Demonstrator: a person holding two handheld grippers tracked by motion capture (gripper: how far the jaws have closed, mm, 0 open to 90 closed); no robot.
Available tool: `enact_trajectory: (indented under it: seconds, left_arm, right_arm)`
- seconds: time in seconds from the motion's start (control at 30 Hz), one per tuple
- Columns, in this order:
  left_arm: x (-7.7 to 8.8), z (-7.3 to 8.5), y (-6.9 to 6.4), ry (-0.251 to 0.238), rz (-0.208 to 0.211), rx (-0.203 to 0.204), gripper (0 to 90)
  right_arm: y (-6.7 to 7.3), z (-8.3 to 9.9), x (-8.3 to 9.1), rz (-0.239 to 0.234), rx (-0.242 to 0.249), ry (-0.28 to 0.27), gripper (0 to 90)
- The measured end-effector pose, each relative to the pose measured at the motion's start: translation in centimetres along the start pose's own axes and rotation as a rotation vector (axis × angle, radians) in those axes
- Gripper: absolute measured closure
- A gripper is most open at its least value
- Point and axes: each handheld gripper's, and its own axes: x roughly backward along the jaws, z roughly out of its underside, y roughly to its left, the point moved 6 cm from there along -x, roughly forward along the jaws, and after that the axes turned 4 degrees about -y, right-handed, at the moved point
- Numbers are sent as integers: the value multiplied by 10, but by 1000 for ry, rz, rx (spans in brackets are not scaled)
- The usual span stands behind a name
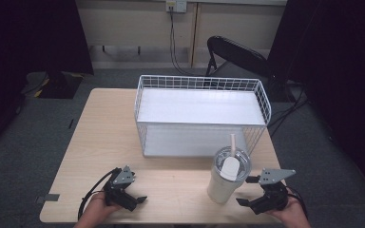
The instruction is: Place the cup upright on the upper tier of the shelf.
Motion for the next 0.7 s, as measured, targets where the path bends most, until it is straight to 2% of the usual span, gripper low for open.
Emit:
enact_trajectory:
  seconds: [0.7]
  left_arm:
    - [0, 0, 0, 0, 0, 0, 0]
  right_arm:
    - [11, -26, -4, -29, 24, -37, 137]
